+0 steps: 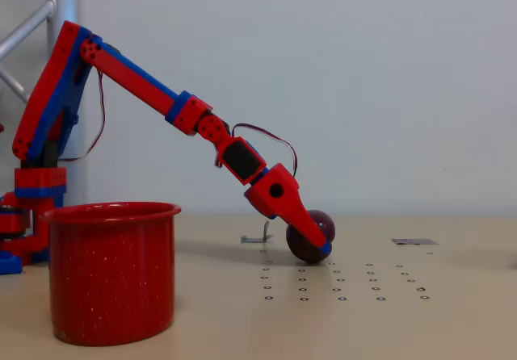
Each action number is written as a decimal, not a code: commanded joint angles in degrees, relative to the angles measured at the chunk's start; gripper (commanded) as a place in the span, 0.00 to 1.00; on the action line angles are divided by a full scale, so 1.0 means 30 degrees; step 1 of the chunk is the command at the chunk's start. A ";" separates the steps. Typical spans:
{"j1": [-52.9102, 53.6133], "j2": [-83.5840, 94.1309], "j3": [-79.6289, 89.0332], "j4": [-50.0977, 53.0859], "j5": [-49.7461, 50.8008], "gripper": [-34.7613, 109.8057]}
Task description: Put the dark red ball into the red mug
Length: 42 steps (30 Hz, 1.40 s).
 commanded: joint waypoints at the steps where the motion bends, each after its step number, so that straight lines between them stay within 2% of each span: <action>1: -0.0264 0.2725 -0.1201 -0.0615 -0.0088 0.27; 14: -0.0088 0.4951 -0.1992 -0.0264 0.5801 0.23; 19: 0.0322 0.6035 -0.3574 0.2930 0.7998 0.23; 29: 0.1465 0.9932 -0.6328 1.1484 1.1045 0.23; 37: 0.3369 1.2979 -0.6387 1.5850 1.2070 0.23; 42: 0.5186 1.4297 -0.5127 1.6670 1.2627 0.23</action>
